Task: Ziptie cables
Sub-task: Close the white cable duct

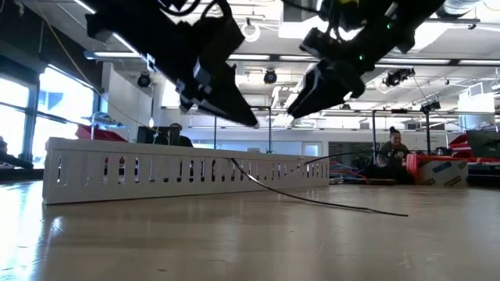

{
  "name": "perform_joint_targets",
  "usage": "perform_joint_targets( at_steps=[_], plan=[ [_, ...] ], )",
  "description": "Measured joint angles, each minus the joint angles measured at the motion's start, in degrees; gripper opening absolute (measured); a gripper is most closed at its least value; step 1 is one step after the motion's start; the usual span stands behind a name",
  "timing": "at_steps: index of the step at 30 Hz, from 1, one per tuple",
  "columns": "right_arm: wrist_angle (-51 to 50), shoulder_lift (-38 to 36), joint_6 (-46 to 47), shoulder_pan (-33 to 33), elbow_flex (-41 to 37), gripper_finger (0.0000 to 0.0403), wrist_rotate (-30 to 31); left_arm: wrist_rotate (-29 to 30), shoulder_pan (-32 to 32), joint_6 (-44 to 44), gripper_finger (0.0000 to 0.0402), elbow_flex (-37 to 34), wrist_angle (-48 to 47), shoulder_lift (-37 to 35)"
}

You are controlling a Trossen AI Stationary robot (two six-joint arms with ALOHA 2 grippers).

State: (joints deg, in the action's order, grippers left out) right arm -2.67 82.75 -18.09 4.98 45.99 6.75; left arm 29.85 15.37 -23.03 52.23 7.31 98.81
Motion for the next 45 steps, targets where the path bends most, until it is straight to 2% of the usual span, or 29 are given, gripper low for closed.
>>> perform_joint_targets(
  at_steps=[3,7,10,11,13,15,18,20,23,25,28,30,32,34,35,38,41,43,45],
  plan=[
    [6.24,0.73,5.5,2.48,-3.65,0.0219,-1.13,-0.32,0.65,-2.07,0.0001,0.0,0.42,2.38],
    [10.45,4.95,13.05,5.09,-8.2,0.0108,-1.19,0.21,2.23,-3.88,0.0,-0.02,0.35,4.64],
    [11.59,9.14,14.78,6.36,-8.94,0.0029,-0.97,2.35,4.13,-4.11,0.0,1.26,-2.38,2.77],
    [12.08,10.01,14.56,6.52,-8.93,0.0015,-0.97,3.86,4.85,-4.84,0.0,1.93,-4.43,1.36],
    [12.34,10.87,14.21,6.57,-8.6,0.0013,-0.31,6.87,6.28,-7.75,0.0,3.09,-10.73,-1.65],
    [11.76,11.07,14.16,6.6,-7.55,0.0022,0.13,7.3,7.55,-13.26,0.0,3.56,-19.33,-4.44],
    [10.46,10.94,10.52,6.68,-4.72,0.0028,0.19,4.04,9.77,-27.0,0.0,3.29,-34.14,-6.85],
    [10.29,11.16,7.06,6.97,-2.65,0.0028,0.47,1.6,12.22,-36.61,0.0,2.27,-39.63,-6.96],
    [13.92,11.33,4.3,7.19,0.41,0.0022,0.94,-0.38,16.68,-45.83,0.0,-0.8,-34.02,-4.9],
    [14.57,11.26,2.65,7.19,2.04,0.002,1.76,0.21,19.21,-48.85,0.0,-2.43,-24.87,-2.43],
    [14.05,9.57,1.43,5.75,2.87,0.0018,4.99,4.53,21.18,-50.87,0.0,-3.32,-6.83,3.34],
    [14.1,6.44,1.11,4.04,2.87,0.0018,7.23,6.73,21.11,-47.92,0.0,-3.12,8.77,8.85],
    [12.63,2.01,1.16,2.24,2.42,0.0018,9.3,6.21,19.6,-38.6,0.0,-1.27,24.55,14.87],
    [9.95,-2.44,2.08,0.36,1.8,0.0018,9.62,3.44,17.83,-29.31,0.0,0.7,33.51,18.47],
    [8.2,-4.55,3.3,-0.58,1.6,0.0018,9.45,2.52,16.95,-26.7,0.0,1.43,34.18,19.0],
    [1.7,-10.04,9.39,-3.12,1.07,0.0018,7.3,2.68,15.13,-21.92,0.0,2.03,29.55,17.1],
    [-4.58,-12.3,16.06,-5.98,-0.13,0.0018,2.21,6.96,14.06,-17.14,0.0,2.05,20.28,11.1],
    [-4.64,-12.25,19.68,-8.81,-2.54,0.0018,-0.88,11.63,13.37,-14.82,0.0,2.14,11.17,5.74],
    [-0.61,-11.51,23.31,-12.3,-5.83,0.0018,-2.78,16.61,11.76,-13.04,0.0,2.14,2.69,0.44]
  ],
)
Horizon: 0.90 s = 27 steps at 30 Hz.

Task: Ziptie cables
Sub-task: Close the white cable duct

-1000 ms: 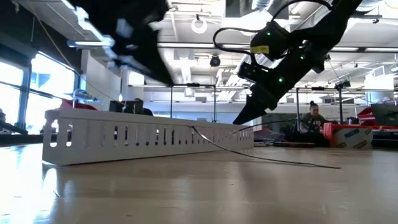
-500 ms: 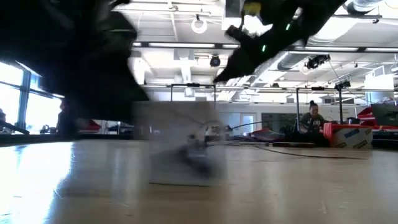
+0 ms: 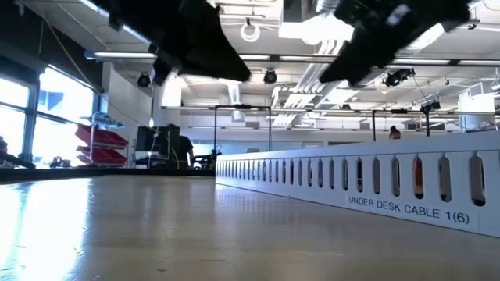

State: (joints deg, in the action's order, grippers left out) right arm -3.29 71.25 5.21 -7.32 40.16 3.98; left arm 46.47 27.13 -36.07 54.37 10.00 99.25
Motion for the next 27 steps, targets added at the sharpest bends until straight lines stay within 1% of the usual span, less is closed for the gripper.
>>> perform_joint_targets(
  at_steps=[2,4,5,8,11,14,16,18,20,23,24,25,26,27],
  plan=[
    [4.35,1.73,4.13,-3.93,-3.75,0.0018,-0.93,3.01,-2.81,1.54,0.0,0.0,-7.23,-4.97],
    [9.82,3.97,8.11,-7.88,-6.82,0.0018,-1.1,1.94,-7.3,3.18,0.0,0.0,-11.79,-8.55],
    [12.71,5.05,9.82,-9.7,-8.0,0.0018,-1.01,-0.04,-10.04,4.59,0.0,0.0,-12.79,-9.5],
    [20.01,9.65,12.94,-14.42,-9.49,0.0018,-1.25,-10.4,-18.68,11.0,0.0,-0.32,-12.4,-9.8],
    [21.65,14.99,15.0,-18.18,-8.77,0.0018,-1.25,-18.36,-25.32,13.86,0.0,-0.31,-9.37,-6.41],
    [21.9,19.83,15.33,-20.64,-6.41,0.0018,-0.96,-23.33,-28.54,15.16,0.0,-0.35,-6.4,-1.77],
    [20.49,21.78,15.14,-21.38,-4.74,0.0018,-0.91,-26.1,-28.85,15.17,0.0,-0.35,-6.38,0.54],
    [16.84,22.01,13.97,-21.43,-3.76,0.0018,-0.66,-28.46,-28.18,14.2,0.0,-0.35,-8.35,2.41],
    [12.57,21.09,11.46,-21.37,-3.1,0.0018,-0.97,-27.2,-26.87,12.26,0.0,-0.05,-11.09,2.91],
    [4.11,17.81,3.46,-20.91,-2.34,0.0018,-0.75,-23.17,-23.96,9.01,0.0,-0.01,-15.63,2.69],
    [0.34,16.34,0.52,-20.69,-1.89,0.0018,0.35,-22.16,-22.93,7.53,0.0,-0.03,-17.42,1.91],
    [-3.54,14.8,-2.15,-20.5,-1.38,0.0018,2.71,-21.13,-21.84,5.93,0.0,-0.11,-19.49,1.02],
    [-7.49,13.15,-3.93,-20.38,-0.94,0.0018,6.48,-19.44,-20.43,4.33,0.0,-0.2,-21.38,0.31],
    [-11.12,11.46,-5.04,-20.29,-0.61,0.0018,11.62,-17.64,-18.93,2.64,0.0,-0.34,-23.12,-0.72]
  ],
)
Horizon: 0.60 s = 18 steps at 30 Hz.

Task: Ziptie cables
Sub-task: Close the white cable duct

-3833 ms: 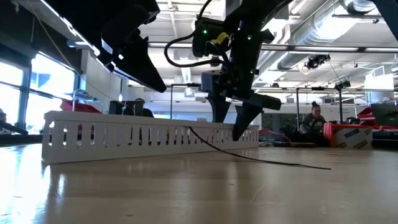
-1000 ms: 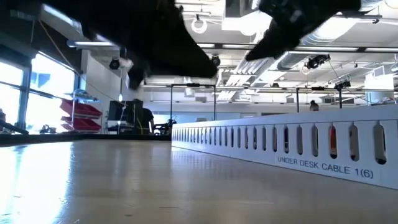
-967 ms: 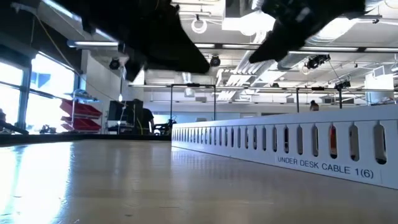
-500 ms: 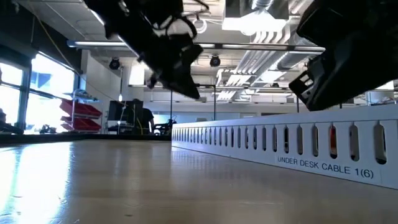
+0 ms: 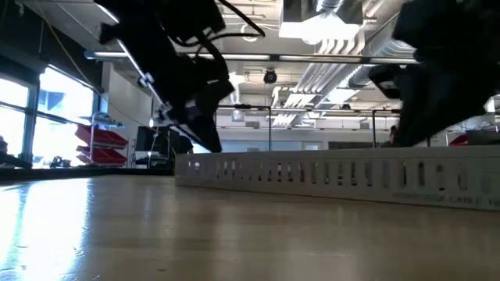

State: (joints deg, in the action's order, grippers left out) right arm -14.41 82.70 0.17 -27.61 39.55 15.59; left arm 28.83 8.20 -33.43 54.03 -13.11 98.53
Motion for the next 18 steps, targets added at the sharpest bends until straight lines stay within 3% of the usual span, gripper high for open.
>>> perform_joint_targets(
  at_steps=[3,6,9,12,15,18],
  plan=[
    [-5.66,-4.77,-0.43,0.44,1.39,0.0018,17.32,5.08,4.77,-5.38,0.0,-0.08,-2.96,-3.85],
    [-4.16,-9.78,0.45,0.14,1.99,0.0018,24.82,11.57,8.06,-7.21,0.0,0.12,-3.48,-8.05],
    [-2.41,-12.33,1.43,0.39,1.83,0.0018,21.13,14.63,10.71,-8.72,0.0,-0.01,-3.58,-10.17],
    [0.79,-12.84,3.35,0.2,1.74,0.0018,11.15,14.58,13.08,-8.86,0.0,0.1,-1.47,-11.13],
    [8.97,-11.45,4.92,-0.21,-1.1,0.0018,1.08,12.41,15.34,-8.03,0.0,0.11,1.55,-9.5],
    [20.23,-8.13,5.39,-1.18,-4.86,0.0018,-4.3,10.68,17.92,-8.69,0.0,0.05,4.81,-6.07]
  ],
)
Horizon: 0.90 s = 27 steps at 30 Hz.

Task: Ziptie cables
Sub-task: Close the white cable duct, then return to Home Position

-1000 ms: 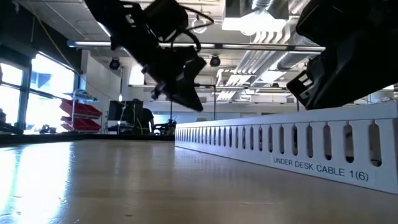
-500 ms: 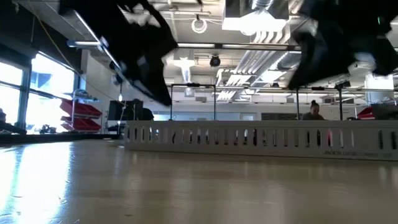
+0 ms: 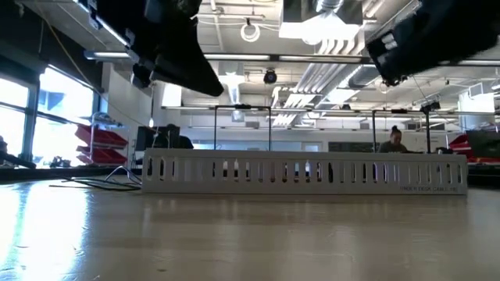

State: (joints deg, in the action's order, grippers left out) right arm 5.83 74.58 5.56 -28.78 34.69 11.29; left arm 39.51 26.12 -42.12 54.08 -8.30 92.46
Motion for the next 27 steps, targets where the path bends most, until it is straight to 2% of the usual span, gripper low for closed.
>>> perform_joint_targets(
  at_steps=[3,7,12,15,20,24,27],
  plan=[
    [5.91,4.31,1.81,-0.61,-2.4,0.0018,-0.04,-1.12,1.86,-2.45,0.0,0.02,3.78,4.48],
    [7.91,11.26,4.88,0.51,-3.63,0.0018,6.27,-2.79,1.97,-7.81,0.0,0.02,6.1,11.25],
    [8.73,18.66,1.57,4.93,-2.05,0.0018,15.64,0.17,-0.43,-13.98,0.0,0.0,2.13,15.19],
    [8.95,20.91,-3.25,8.74,-0.65,0.0018,19.26,2.07,-2.29,-15.44,0.0,0.01,-2.38,14.7],
    [9.48,21.57,-10.9,14.13,2.45,0.0018,20.11,3.07,-3.57,-14.09,0.0,0.07,-5.64,11.57],
    [9.61,18.88,-14.2,14.37,4.46,0.0018,19.71,4.0,-3.61,-12.33,0.0,0.04,-9.77,7.42],
    [8.21,14.2,-14.68,13.08,4.19,0.0018,19.43,7.48,-2.84,-14.84,0.0,0.0,-16.92,2.9]
  ],
)
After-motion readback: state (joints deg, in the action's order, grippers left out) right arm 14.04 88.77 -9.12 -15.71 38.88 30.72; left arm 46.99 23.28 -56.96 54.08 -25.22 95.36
